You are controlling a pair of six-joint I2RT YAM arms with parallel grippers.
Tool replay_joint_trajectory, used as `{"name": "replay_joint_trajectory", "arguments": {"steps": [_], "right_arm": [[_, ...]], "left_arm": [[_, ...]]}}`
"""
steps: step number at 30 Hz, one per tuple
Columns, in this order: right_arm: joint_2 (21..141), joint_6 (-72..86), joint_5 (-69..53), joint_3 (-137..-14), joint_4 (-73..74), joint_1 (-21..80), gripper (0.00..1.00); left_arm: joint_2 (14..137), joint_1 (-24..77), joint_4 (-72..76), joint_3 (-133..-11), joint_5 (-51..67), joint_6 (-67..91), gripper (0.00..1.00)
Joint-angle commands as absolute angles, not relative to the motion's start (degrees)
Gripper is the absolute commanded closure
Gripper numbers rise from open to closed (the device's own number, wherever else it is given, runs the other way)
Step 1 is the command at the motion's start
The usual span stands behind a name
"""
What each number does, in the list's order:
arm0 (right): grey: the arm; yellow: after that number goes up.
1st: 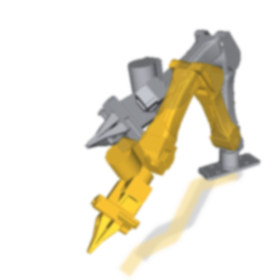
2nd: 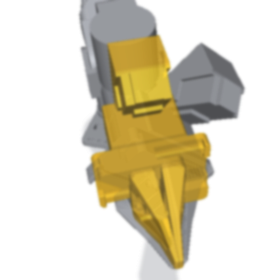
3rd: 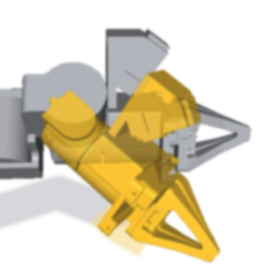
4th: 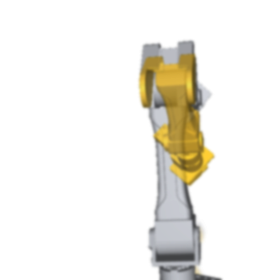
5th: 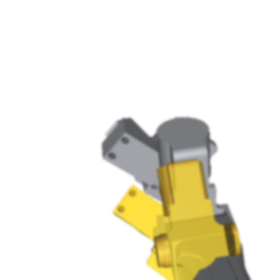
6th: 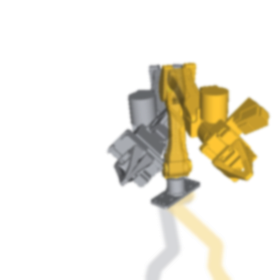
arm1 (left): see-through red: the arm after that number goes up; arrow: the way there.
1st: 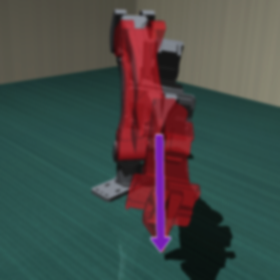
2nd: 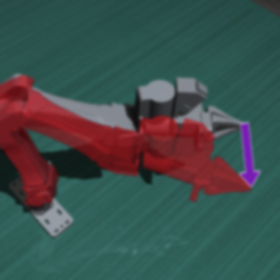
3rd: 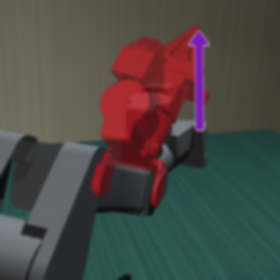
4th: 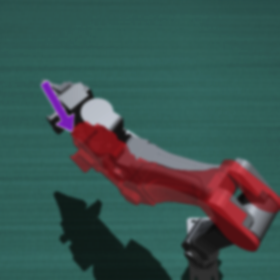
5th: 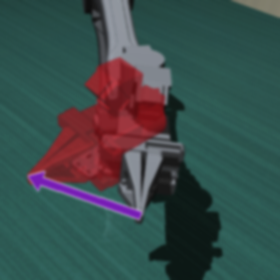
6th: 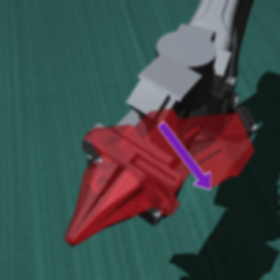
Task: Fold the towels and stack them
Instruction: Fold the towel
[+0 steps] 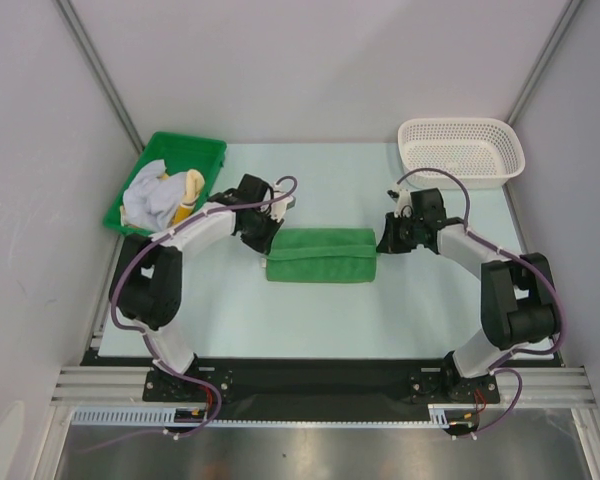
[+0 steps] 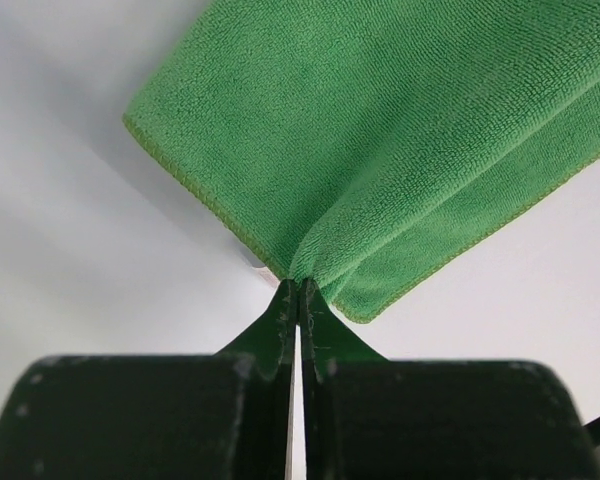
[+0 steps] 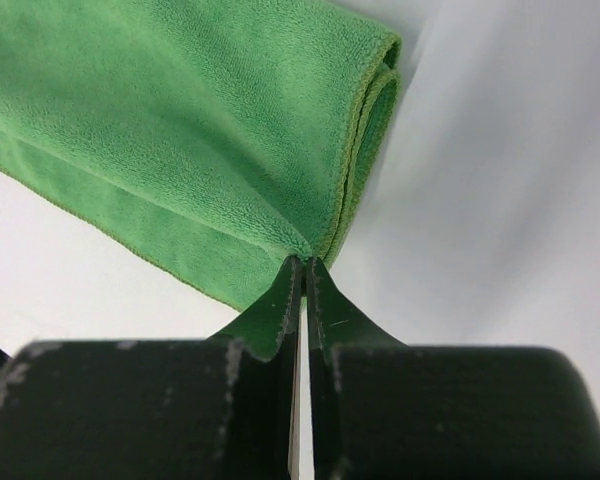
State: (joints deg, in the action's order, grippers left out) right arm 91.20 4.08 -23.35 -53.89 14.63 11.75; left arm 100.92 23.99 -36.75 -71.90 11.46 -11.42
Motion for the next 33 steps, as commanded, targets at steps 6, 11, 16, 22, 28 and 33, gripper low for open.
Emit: {"name": "replay_joint_trajectory", "arguments": {"steps": [6,11,16,22,28,33], "right_arm": [[86.05,5.71,-20.04,-52.47,15.47,13.88,1.0],[84.81,6.15,-18.11,-50.72,15.64,15.29,1.0],[86.92,6.85,-17.14,-50.18,17.13,15.82,0.96],[88.25,8.26,-15.65,-51.59,22.83,16.0,0.81],[85.17,9.49,-16.86,-58.43,33.64,14.68,0.6],[85.6,16.14,-14.78,-62.14,33.94,15.2,0.59]], "left_arm": [[95.36,24.7,-35.24,-70.05,9.76,-9.58,1.0],[94.92,24.87,-35.16,-68.39,9.76,-9.05,1.0],[95.54,25.75,-35.42,-66.62,10.03,-8.18,0.99],[94.75,26.89,-37.17,-65.92,5.72,-5.98,0.74],[90.1,26.81,-38.06,-66.97,0.89,-2.29,0.68],[89.65,26.81,-37.88,-69.08,4.45,4.9,0.53]]}}
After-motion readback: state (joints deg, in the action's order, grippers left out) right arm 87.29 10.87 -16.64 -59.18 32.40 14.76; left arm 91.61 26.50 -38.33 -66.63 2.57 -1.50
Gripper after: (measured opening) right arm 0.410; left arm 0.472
